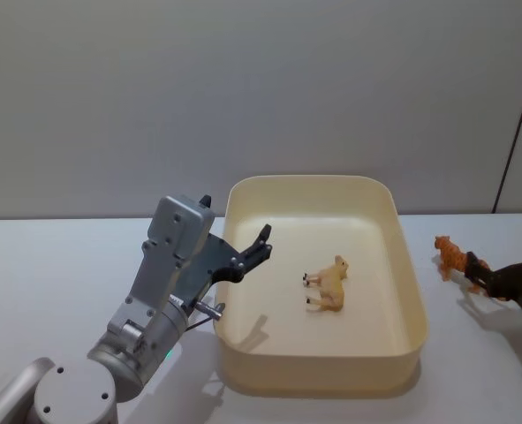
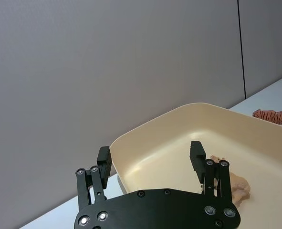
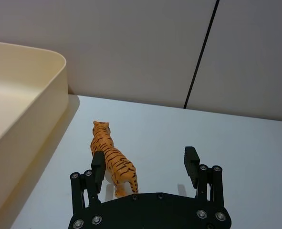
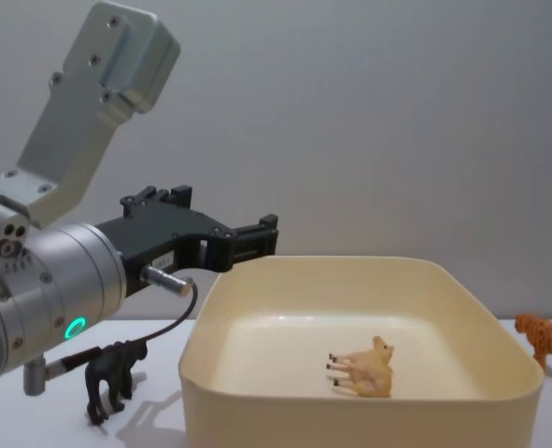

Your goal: Pick up the toy alternately with two hands and place it into the central storage box.

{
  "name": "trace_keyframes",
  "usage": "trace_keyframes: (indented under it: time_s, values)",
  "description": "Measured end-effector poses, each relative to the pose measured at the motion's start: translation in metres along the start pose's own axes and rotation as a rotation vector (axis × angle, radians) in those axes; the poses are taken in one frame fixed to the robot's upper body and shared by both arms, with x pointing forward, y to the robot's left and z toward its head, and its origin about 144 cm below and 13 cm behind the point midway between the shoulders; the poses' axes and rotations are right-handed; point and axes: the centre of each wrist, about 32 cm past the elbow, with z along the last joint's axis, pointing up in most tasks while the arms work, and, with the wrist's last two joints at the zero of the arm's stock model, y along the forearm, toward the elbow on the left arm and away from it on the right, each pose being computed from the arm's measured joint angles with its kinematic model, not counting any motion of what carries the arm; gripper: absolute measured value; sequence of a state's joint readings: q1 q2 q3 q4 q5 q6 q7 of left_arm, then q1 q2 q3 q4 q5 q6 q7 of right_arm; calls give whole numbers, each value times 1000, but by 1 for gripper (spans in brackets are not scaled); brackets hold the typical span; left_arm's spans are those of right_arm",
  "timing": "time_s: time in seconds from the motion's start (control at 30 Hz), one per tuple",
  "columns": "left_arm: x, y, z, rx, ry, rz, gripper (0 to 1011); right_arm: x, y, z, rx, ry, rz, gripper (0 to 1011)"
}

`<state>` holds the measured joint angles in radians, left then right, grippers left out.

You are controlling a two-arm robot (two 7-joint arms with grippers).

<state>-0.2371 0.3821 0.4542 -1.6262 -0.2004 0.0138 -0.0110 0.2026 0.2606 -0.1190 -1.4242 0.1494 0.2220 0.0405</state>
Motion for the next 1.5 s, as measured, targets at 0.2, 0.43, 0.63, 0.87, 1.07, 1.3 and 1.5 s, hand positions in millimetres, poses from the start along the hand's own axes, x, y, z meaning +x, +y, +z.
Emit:
trace_keyframes:
  time_s: [0.2,0.43,0.63,0.87,1.07,1.3,1.5]
  values:
    - [0,0,0,0,0,0,1001,-8,13,-6,-25,-9,13,1001]
    - [0,0,0,0,0,0,1001,-16,24,-13,-50,-17,25,940]
    - [0,0,0,0,0,0,1001,-20,29,-15,-61,-21,32,779]
    - [0,0,0,0,0,0,1001,-22,32,-17,-70,-25,37,584]
    - [0,0,0,0,0,0,1001,-23,34,-18,-72,-26,39,402]
    - [0,0,0,0,0,0,1001,-23,29,-17,-50,-20,43,278]
    - [0,0,0,0,0,0,1001,-22,21,-13,-11,-6,47,278]
